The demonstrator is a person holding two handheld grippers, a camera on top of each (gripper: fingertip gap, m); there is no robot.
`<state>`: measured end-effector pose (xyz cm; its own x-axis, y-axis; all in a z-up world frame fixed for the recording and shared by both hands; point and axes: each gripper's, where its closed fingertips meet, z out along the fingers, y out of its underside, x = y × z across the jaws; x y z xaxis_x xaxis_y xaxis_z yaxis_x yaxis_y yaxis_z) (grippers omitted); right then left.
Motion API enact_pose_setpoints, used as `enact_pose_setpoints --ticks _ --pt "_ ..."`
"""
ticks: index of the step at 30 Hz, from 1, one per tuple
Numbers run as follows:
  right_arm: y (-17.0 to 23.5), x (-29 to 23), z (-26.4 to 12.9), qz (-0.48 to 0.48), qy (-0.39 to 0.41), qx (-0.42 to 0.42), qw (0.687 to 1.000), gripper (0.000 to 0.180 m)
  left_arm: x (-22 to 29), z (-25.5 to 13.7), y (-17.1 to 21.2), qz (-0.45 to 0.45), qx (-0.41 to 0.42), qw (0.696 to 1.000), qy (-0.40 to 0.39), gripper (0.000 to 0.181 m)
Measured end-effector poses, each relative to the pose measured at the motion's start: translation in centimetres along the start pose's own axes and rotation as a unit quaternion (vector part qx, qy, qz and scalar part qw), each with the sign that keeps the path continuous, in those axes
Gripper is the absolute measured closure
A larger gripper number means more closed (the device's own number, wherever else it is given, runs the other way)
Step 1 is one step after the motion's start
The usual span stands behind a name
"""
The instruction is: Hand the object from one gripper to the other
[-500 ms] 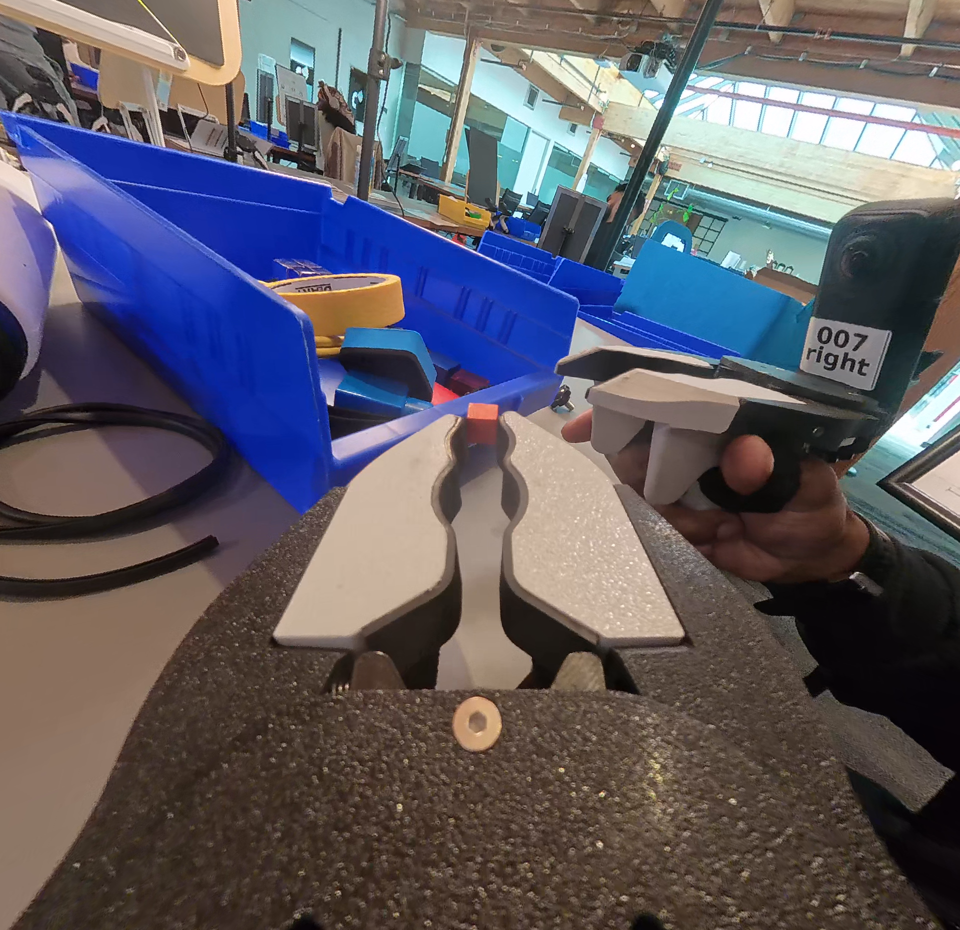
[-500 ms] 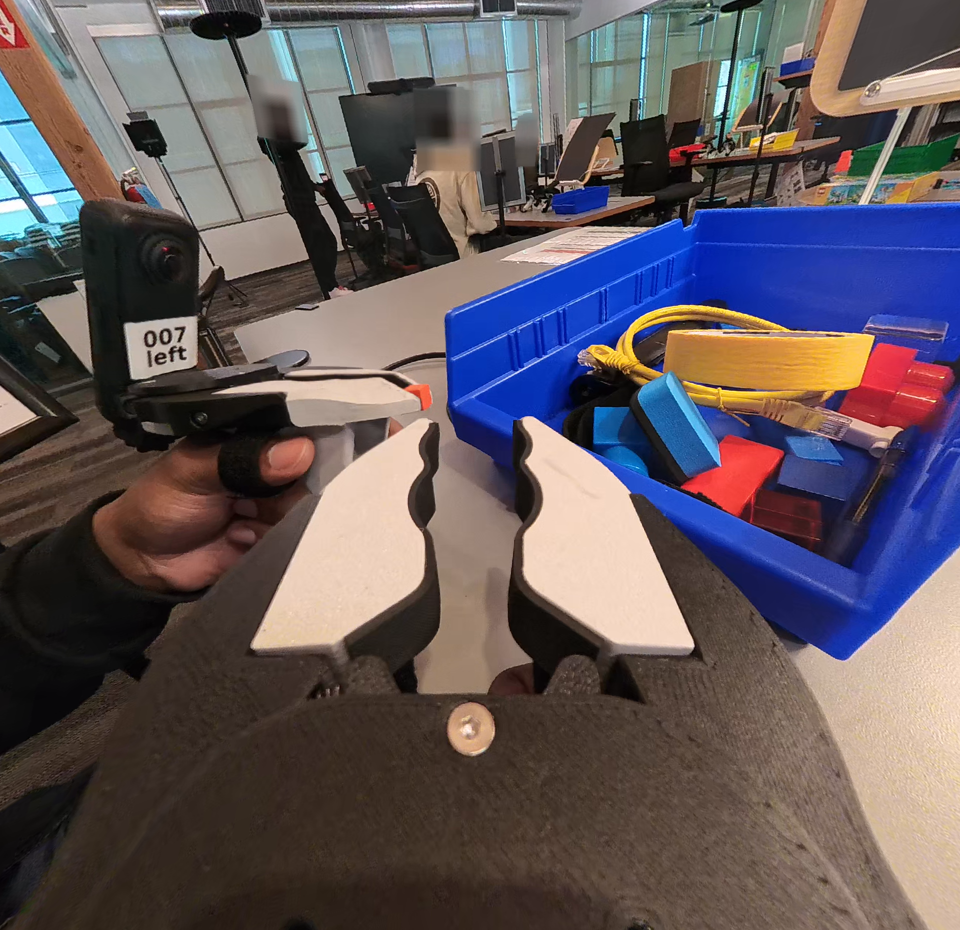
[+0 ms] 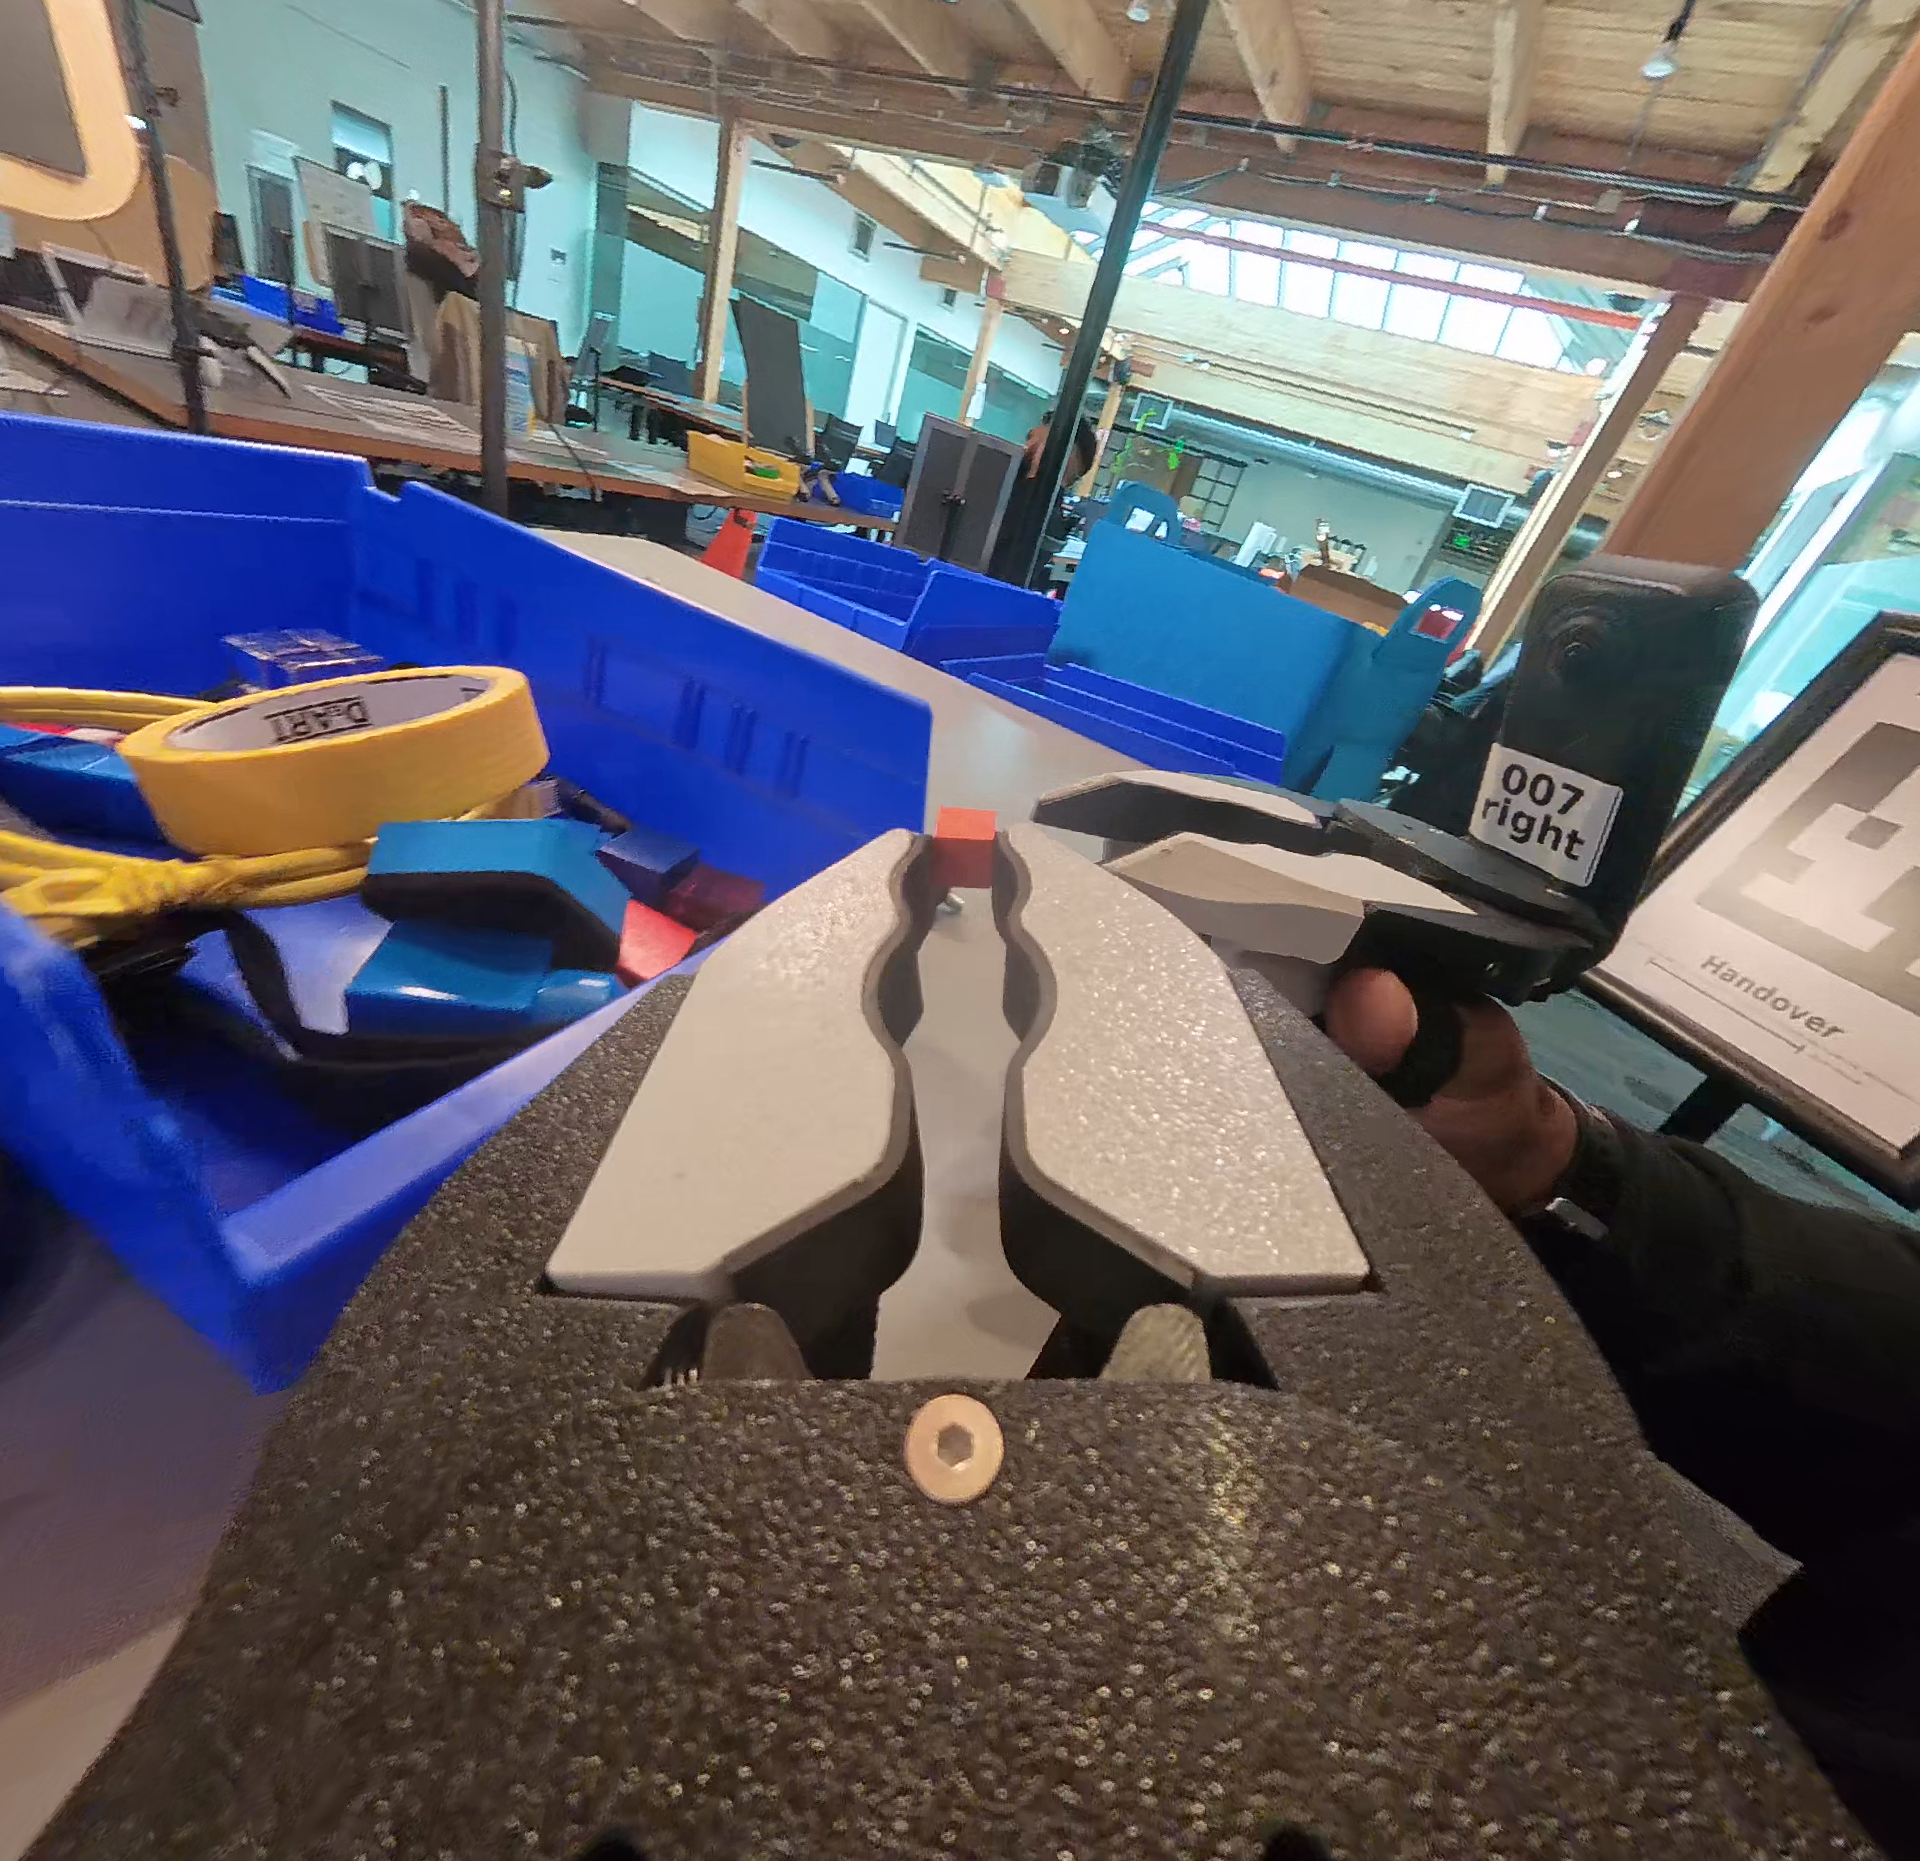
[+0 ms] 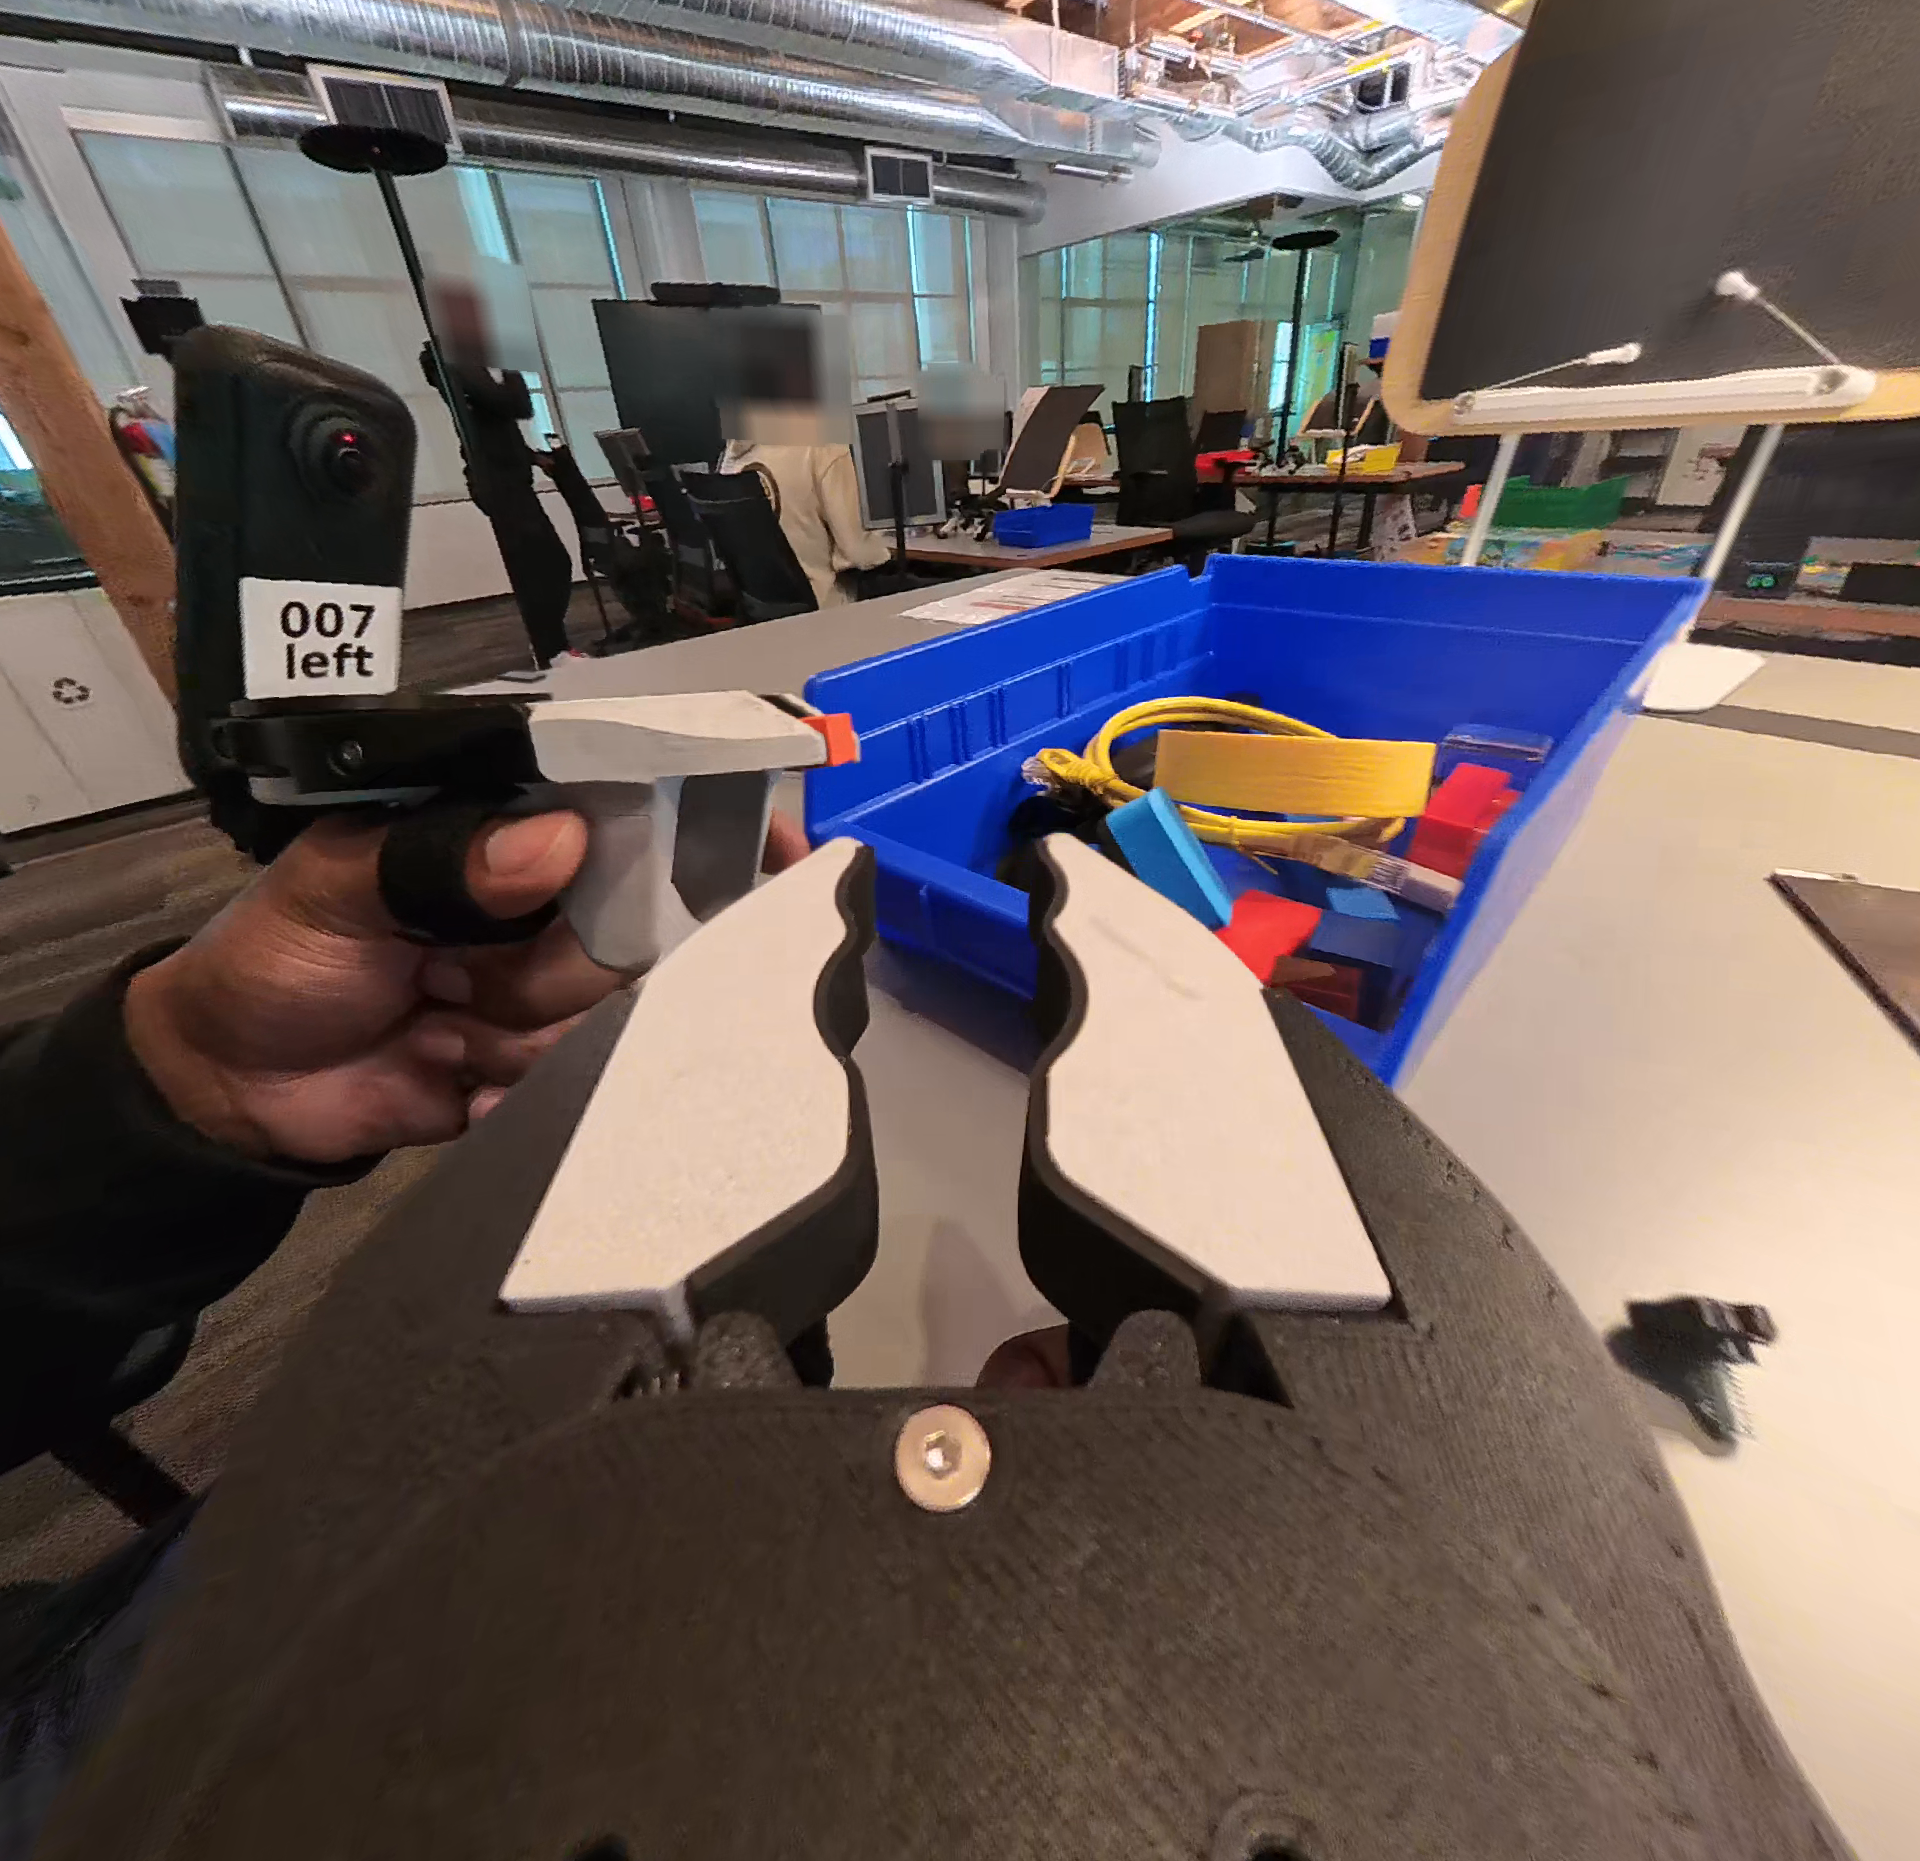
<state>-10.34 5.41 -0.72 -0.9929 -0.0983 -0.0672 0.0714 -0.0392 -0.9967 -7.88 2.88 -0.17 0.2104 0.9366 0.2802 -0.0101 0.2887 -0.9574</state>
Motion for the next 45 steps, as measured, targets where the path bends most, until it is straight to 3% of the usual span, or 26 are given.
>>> enact_pose_setpoints --ticks 12,21,37,45 --pt "1.0 2.8 -3.3 0.004 0.051 -0.001 0.999 0.152 1.8 4.3 1.3 -0.01 -0.022 0.998 0.056 0.17" --pt "1.2 2.0 -2.7 0.028 0.023 0.012 0.999 0.152 1.6 4.3 1.5 -0.019 -0.033 0.998 0.054 0.17" --pt "0.1 -3.4 3.2 0.023 -0.068 0.032 0.997 0.153 -2.7 -3.0 1.3 -0.025 -0.006 0.998 -0.051 0.17" --pt "0.4 -4.5 5.4 0.066 -0.1 0.014 0.993 0.152 -3.9 -6.8 0.7 -0.024 0.016 0.995 -0.098 0.17"
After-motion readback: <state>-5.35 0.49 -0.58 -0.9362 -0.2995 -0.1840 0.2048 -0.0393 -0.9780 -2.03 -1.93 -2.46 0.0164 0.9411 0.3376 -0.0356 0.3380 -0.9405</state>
